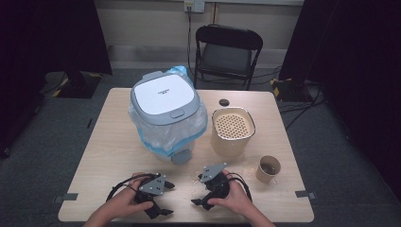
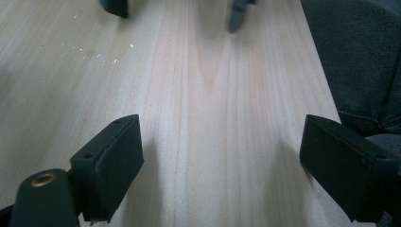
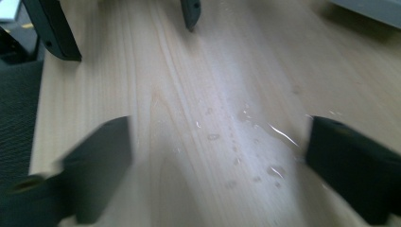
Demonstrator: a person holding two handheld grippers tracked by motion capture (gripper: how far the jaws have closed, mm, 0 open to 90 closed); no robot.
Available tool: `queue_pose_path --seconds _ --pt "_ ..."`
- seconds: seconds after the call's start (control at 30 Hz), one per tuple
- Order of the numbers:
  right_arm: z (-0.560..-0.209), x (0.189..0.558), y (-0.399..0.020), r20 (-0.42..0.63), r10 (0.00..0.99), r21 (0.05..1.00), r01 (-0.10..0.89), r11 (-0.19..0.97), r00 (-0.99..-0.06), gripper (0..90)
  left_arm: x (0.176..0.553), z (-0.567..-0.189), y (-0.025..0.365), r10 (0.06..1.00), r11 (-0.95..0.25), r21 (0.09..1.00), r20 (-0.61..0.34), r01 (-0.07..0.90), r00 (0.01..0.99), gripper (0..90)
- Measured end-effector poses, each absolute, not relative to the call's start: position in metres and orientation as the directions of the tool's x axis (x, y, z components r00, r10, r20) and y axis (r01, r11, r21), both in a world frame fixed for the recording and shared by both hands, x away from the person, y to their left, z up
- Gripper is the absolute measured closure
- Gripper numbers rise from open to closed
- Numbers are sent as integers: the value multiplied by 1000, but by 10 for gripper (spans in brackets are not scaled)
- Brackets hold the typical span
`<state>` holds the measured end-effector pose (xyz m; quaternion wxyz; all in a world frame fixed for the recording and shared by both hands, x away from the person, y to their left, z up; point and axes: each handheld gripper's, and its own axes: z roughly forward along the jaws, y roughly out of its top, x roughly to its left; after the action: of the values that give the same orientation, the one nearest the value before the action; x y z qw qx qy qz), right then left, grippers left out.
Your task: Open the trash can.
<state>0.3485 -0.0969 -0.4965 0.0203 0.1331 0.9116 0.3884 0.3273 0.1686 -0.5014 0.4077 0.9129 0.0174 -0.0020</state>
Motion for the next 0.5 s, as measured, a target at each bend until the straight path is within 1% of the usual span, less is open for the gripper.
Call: queue_pose_path --seconds 0.03,0.07,0.1,0.13,0.17,0.2,0.27,0.33,0.4,0.43,0.47,0.5 --pt "-493 349 -100 83 252 709 235 665 -964 207 327 -501 169 34 -667 745 -17 35 999 136" --pt "-490 350 -101 78 250 695 233 680 -965 185 327 -501 169 34 -667 745 -17 35 999 136" --pt "-490 350 -101 78 250 695 233 680 -965 185 327 -501 169 34 -667 745 -16 35 999 136" --pt "-486 349 -103 53 253 681 220 698 -966 169 327 -501 169 33 -670 742 -13 32 999 135" --pt "-481 348 -105 45 254 672 217 708 -966 220 327 -501 169 33 -670 742 -14 32 999 135" --pt "-471 347 -108 49 243 665 213 716 -969 248 327 -501 169 33 -670 742 -14 32 999 135" --pt "-462 347 -110 40 253 657 216 723 -967 248 327 -501 169 31 -672 740 -13 31 999 134" --pt "-450 348 -113 44 246 662 213 719 -968 291 327 -501 169 31 -671 740 -13 31 999 134" --pt "-438 350 -115 41 253 665 215 715 -967 297 327 -501 169 32 -671 740 -14 32 999 134" --pt "-438 350 -115 41 253 665 215 715 -967 297 327 -501 169 31 -671 741 -14 31 999 134" --pt "-425 352 -118 48 265 663 229 712 -963 357 327 -501 169 32 -672 740 -14 32 999 134" --pt "-425 352 -118 48 265 663 229 712 -963 357 327 -501 169 33 -671 741 -14 32 999 134"
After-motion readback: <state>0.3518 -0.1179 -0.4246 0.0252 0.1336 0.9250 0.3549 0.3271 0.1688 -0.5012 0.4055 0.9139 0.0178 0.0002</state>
